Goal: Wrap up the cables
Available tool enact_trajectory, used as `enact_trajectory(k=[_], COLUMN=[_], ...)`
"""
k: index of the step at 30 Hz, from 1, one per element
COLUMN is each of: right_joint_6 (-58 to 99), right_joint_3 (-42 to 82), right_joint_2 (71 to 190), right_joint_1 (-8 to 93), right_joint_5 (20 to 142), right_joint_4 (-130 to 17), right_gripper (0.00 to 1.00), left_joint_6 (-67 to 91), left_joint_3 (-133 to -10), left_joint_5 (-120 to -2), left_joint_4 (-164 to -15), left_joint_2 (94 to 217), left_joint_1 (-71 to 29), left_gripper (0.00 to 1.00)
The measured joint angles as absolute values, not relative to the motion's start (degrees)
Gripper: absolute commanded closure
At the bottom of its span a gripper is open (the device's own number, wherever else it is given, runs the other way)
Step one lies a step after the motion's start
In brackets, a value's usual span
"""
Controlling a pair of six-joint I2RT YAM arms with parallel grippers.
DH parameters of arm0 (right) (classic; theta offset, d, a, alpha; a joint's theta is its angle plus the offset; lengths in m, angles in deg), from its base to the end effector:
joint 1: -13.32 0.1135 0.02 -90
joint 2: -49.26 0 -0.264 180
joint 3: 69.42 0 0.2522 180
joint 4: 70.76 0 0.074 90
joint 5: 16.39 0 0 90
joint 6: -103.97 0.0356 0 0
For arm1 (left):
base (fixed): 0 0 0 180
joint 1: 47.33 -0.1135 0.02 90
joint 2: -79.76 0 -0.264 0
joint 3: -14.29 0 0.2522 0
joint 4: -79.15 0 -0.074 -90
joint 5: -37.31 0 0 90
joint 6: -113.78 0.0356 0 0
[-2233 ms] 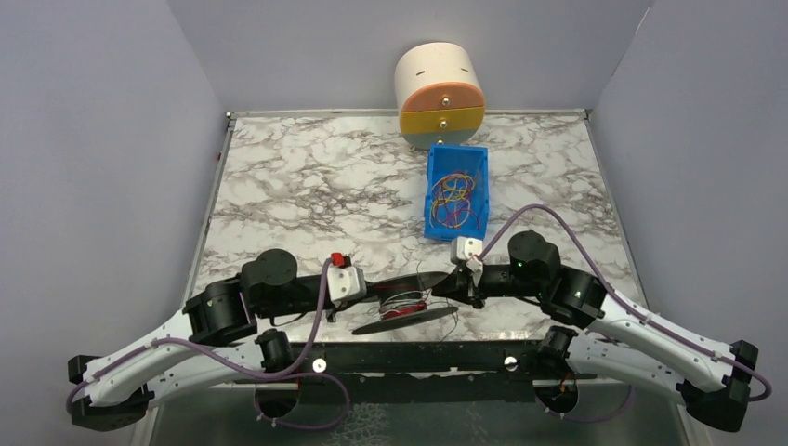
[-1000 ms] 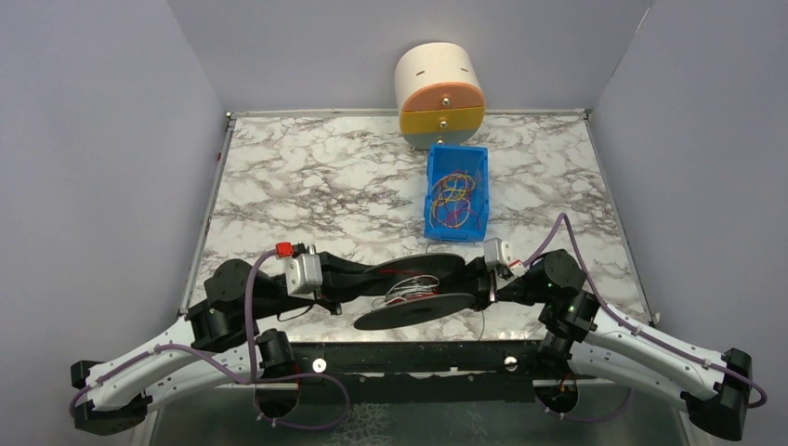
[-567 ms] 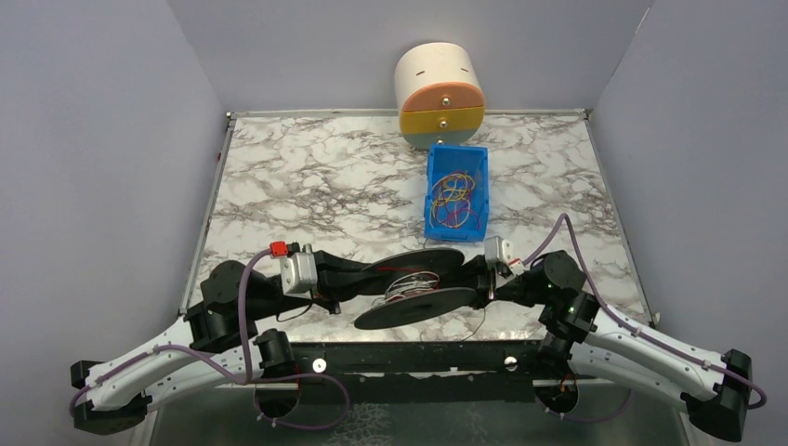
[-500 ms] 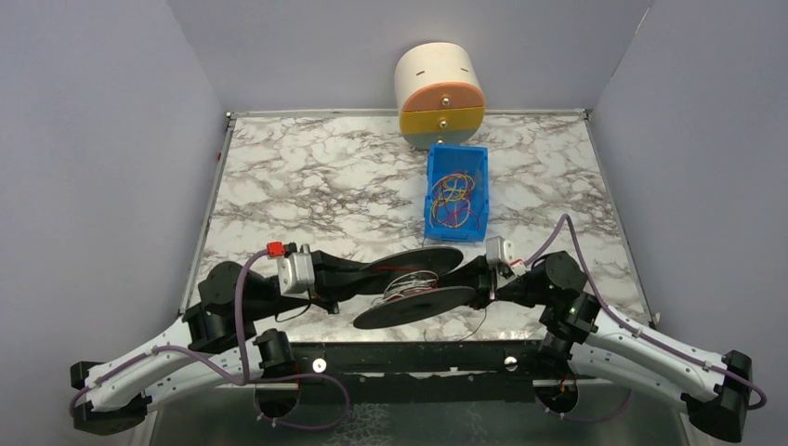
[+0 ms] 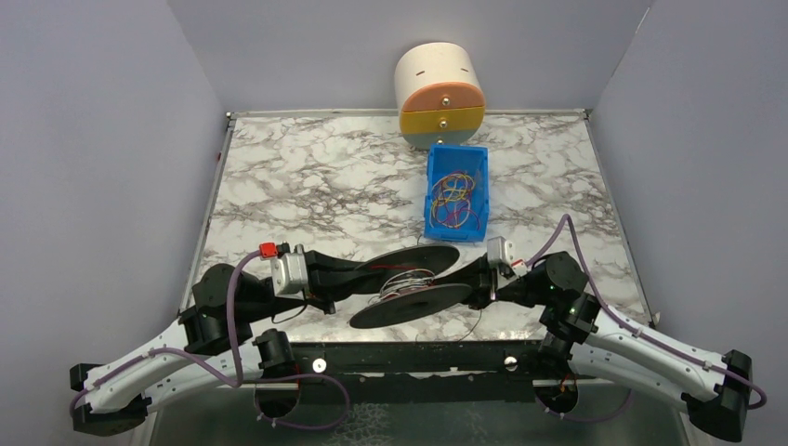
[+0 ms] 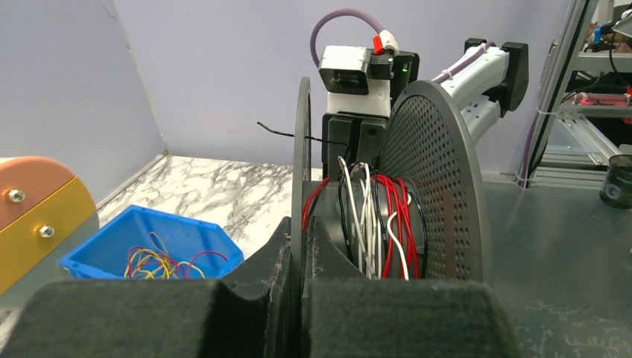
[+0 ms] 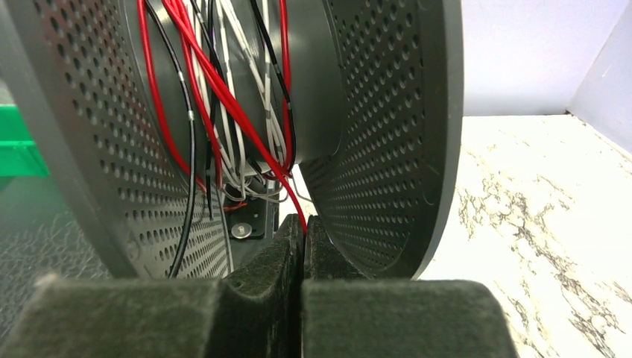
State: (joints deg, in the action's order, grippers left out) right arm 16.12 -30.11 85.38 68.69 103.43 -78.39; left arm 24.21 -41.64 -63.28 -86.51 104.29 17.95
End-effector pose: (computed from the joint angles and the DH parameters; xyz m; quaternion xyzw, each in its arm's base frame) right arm 0.0773 0.1430 0.3028 -0.4531 0.4618 0.5020 0.5739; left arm 0.0356 -0.0929 0.3865 0.3834 0.4569 -0.4757 0.6465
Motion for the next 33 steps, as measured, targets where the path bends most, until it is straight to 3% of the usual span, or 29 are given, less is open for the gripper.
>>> enact_trajectory(k=[2,7,9,11,12,33], right_joint_6=[16.41,17.19,17.43,17.59,17.65,26.52], right_joint_3=[-30.11,-30.51,-31.01,-31.51,-31.62,-34.68], right_joint_2=[85.84,87.48,88.22,88.5,88.55,95.37], right_joint_1=[68.69,68.67,68.67,68.67,68.67,68.76], right_joint_5=[103.48,103.56,103.67,103.72,103.76,107.58], right_joint_4=[-78.65,-79.19,-79.22,-79.22,-79.22,-95.48], right_gripper=[0.86,0.84,0.87,0.98,0.99,0.99], left_joint_6=[24.21,23.93,23.86,23.82,23.82,22.29], left_joint_3=[-41.64,-41.64,-41.64,-41.64,-41.64,-39.06], left_joint_5=[-63.26,-63.04,-62.8,-62.6,-62.53,-61.59], left_joint_4=[-86.51,-88.22,-88.85,-89.4,-89.62,-97.97], left_joint_2=[104.29,104.34,104.34,104.36,104.36,106.65], left_joint_1=[17.95,17.95,17.95,17.95,17.95,17.99], left_gripper=[1.0,1.0,1.0,1.0,1.0,1.0])
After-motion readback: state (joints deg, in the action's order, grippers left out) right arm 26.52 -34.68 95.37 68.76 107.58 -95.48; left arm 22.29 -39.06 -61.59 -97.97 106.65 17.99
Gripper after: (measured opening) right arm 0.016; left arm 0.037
